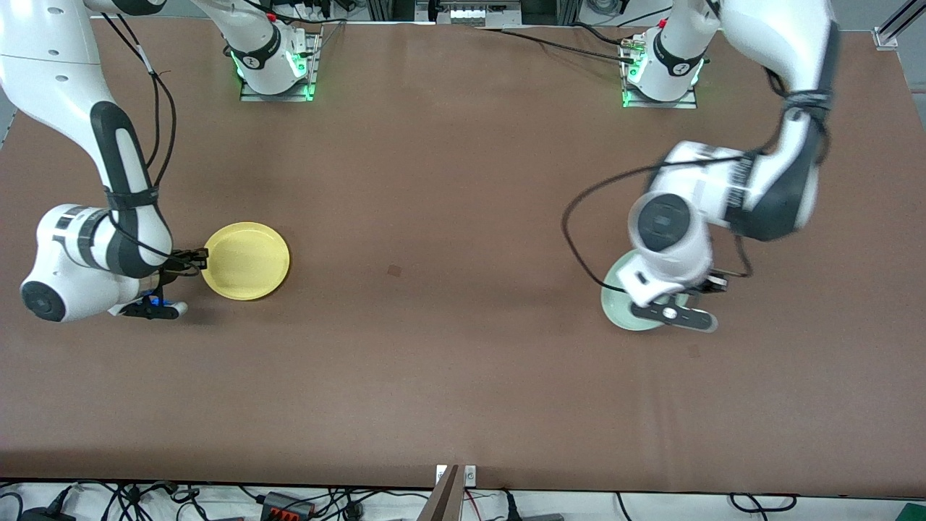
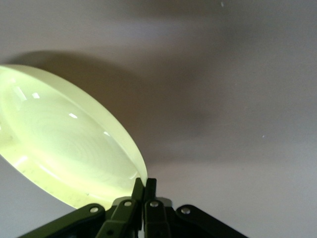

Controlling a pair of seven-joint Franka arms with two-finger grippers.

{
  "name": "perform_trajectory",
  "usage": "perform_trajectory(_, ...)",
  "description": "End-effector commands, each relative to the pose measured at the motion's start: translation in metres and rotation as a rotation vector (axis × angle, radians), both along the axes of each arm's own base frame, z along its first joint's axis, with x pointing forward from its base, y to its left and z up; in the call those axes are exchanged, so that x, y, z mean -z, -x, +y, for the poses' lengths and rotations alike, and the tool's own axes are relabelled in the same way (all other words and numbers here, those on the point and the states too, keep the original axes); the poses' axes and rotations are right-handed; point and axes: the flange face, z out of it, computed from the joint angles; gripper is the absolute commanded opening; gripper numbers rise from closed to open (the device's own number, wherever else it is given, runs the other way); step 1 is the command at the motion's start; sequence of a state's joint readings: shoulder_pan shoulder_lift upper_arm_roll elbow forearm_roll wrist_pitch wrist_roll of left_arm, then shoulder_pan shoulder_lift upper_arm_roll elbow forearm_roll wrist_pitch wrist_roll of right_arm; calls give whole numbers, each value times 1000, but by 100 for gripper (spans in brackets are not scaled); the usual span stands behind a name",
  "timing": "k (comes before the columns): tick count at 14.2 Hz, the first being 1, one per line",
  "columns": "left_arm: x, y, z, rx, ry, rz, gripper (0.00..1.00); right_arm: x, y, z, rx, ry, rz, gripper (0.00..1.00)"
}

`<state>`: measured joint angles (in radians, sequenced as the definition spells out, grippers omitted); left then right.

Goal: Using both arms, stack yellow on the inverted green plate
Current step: 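Lift the green plate and flip it upside down with the left gripper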

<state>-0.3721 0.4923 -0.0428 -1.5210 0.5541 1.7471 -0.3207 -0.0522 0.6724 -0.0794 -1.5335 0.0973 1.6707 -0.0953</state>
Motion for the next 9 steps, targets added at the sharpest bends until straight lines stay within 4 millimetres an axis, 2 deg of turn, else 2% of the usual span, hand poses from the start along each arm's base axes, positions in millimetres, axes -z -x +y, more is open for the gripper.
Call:
perform_trajectory(1, 16, 30, -62, -21, -205, -86, 1, -41, -16, 1, 9, -54, -19, 0)
perform_trajectory(2, 22, 43, -85, -12, -281, -141, 1, -53, -21, 3, 7, -57, -25, 0)
perform_trajectory(4, 39, 65, -119, -2, -364, -210, 1, -64, -27, 12, 19, -97, -50, 0)
perform_trajectory(7, 62, 102, -163, 24, -481, -299, 1, -67, -30, 19, 55, -169, -66, 0)
perform_trajectory(9, 89, 128, -189, 52, -551, -344, 1, -66, -30, 17, 43, -179, -68, 0)
